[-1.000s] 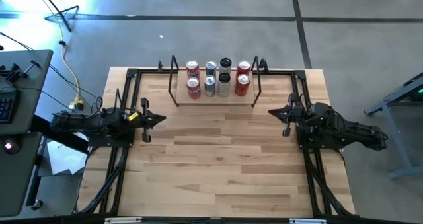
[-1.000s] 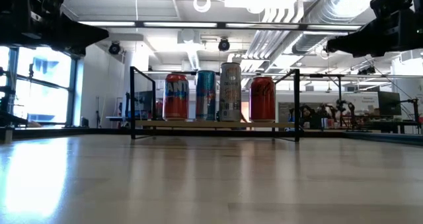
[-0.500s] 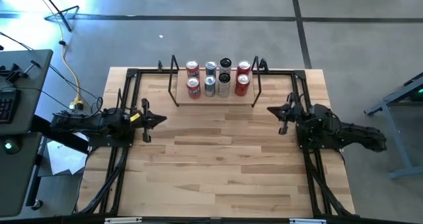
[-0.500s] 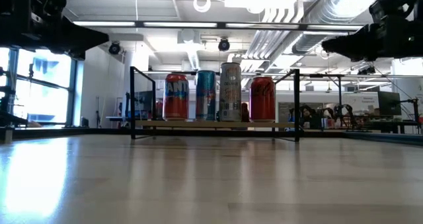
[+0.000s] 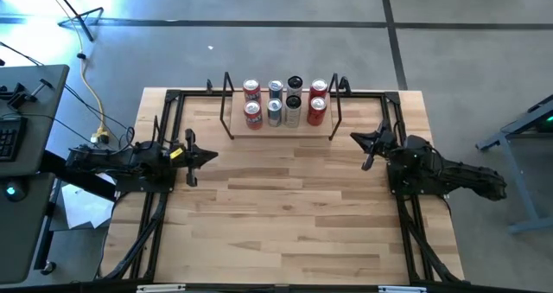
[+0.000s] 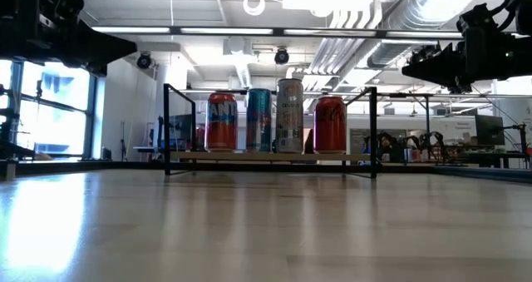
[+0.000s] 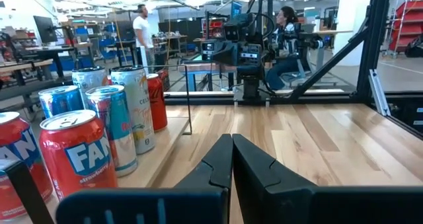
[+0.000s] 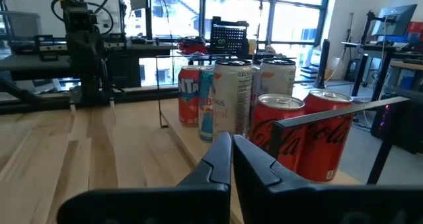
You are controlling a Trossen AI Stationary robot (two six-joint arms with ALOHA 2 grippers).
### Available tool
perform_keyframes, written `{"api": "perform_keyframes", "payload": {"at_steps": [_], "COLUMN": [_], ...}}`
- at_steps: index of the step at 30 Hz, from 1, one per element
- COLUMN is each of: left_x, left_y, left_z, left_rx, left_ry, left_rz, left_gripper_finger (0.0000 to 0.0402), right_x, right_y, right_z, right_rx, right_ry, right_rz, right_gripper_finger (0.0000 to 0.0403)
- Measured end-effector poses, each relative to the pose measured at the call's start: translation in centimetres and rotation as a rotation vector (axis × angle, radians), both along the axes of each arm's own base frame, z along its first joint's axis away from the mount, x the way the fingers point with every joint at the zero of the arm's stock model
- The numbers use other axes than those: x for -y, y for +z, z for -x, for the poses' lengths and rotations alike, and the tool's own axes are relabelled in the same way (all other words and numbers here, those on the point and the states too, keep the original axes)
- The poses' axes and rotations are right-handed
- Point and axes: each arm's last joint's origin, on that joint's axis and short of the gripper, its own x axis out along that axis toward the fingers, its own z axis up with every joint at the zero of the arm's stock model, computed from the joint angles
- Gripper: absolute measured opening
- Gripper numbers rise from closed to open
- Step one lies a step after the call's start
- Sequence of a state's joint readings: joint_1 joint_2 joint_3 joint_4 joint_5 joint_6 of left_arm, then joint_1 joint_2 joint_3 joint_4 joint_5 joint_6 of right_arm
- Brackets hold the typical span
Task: Place canned beverage on shelf
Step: Return to Home Position
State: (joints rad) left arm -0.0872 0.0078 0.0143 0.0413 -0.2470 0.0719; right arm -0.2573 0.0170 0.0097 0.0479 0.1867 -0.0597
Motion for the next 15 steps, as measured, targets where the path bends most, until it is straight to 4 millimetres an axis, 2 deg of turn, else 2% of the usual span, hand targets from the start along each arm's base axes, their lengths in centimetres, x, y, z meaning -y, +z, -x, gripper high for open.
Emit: {"api": "perform_keyframes", "payload": {"at_steps": [3, 6, 9, 15], "left_x": [0.0, 0.11, 0.12, 0.12], "left_y": [0.0, 0.0, 0.01, 0.01], "left_z": [0.0, -0.01, -0.01, -0.01], "left_rx": [0.003, 0.04, 0.063, 0.07], "left_ry": [-0.003, -0.039, -0.049, -0.052], "left_rz": [0.022, 0.266, 0.422, 0.472], "left_gripper_finger": [0.0003, 0.0003, 0.0003, 0.0003], "right_x": [0.0, 0.0, 0.0, 0.0], "right_y": [0.0, 0.0, 0.0, -0.02], "right_z": [0.0, 0.0, 0.0, 0.0], "right_rx": [0.0, 0.0, 0.0, -0.001], "right_ry": [0.0, 0.0, 0.0, 0.0], "right_rz": [0.0, 0.0, 0.0, 0.0], "right_gripper_finger": [0.0, 0.0, 0.0, 0.0]}}
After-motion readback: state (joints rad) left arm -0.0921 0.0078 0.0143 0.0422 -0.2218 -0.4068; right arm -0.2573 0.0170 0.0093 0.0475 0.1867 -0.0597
